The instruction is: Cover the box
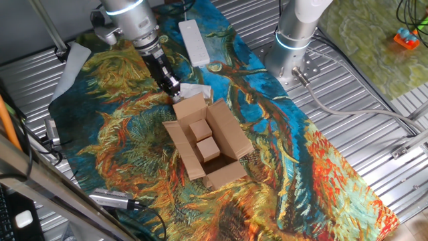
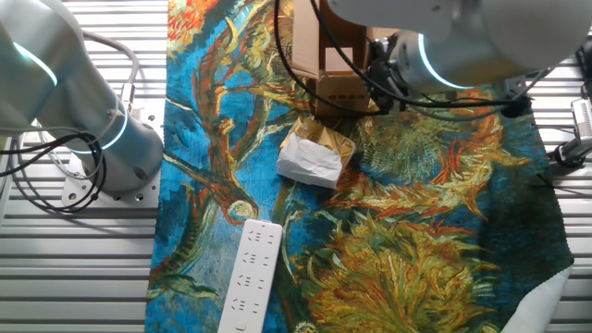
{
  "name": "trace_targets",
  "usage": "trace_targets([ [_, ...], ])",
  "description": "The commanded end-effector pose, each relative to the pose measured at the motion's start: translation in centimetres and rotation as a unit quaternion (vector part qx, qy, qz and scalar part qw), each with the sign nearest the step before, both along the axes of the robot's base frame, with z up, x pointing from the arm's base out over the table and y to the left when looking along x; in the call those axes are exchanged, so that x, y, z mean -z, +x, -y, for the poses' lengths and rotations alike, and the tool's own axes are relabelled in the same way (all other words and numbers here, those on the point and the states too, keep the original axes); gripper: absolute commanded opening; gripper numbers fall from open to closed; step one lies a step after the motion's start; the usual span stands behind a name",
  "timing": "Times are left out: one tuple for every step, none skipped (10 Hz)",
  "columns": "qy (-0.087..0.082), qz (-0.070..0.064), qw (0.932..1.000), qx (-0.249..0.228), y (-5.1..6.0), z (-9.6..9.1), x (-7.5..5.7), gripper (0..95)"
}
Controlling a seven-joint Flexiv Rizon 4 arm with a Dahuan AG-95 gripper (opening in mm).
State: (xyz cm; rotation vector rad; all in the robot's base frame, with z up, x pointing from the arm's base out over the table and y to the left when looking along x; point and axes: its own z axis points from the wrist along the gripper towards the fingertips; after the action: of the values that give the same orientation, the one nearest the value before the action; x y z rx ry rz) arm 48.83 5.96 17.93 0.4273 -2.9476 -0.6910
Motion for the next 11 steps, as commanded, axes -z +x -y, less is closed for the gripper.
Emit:
trace_targets([
  [0.004,0.004,0.9998,-0.019,0.3,0.0,0.1,0.0],
  [0.005,0.002,0.9999,-0.016,0.3,0.0,0.1,0.0],
  [0.005,0.002,0.9999,-0.016,0.3,0.0,0.1,0.0],
  [0.006,0.003,0.9999,-0.016,0.3,0.0,0.1,0.0],
  [0.007,0.003,0.9999,-0.016,0.3,0.0,0.1,0.0],
  [0.011,0.002,0.9999,-0.008,-0.4,-0.4,0.0,0.0],
  [0.014,0.002,0.9999,0.001,-0.8,-0.7,-0.1,0.0],
  [0.026,-0.002,0.9995,0.016,-1.1,-1.3,-0.2,0.0],
  [0.030,-0.003,0.9993,0.023,-1.1,-1.9,-0.2,0.0],
  [0.029,-0.003,0.9990,0.033,-0.8,-3.4,-0.3,0.0],
  [0.026,-0.002,0.9990,0.036,-0.6,-4.5,-0.3,0.0],
])
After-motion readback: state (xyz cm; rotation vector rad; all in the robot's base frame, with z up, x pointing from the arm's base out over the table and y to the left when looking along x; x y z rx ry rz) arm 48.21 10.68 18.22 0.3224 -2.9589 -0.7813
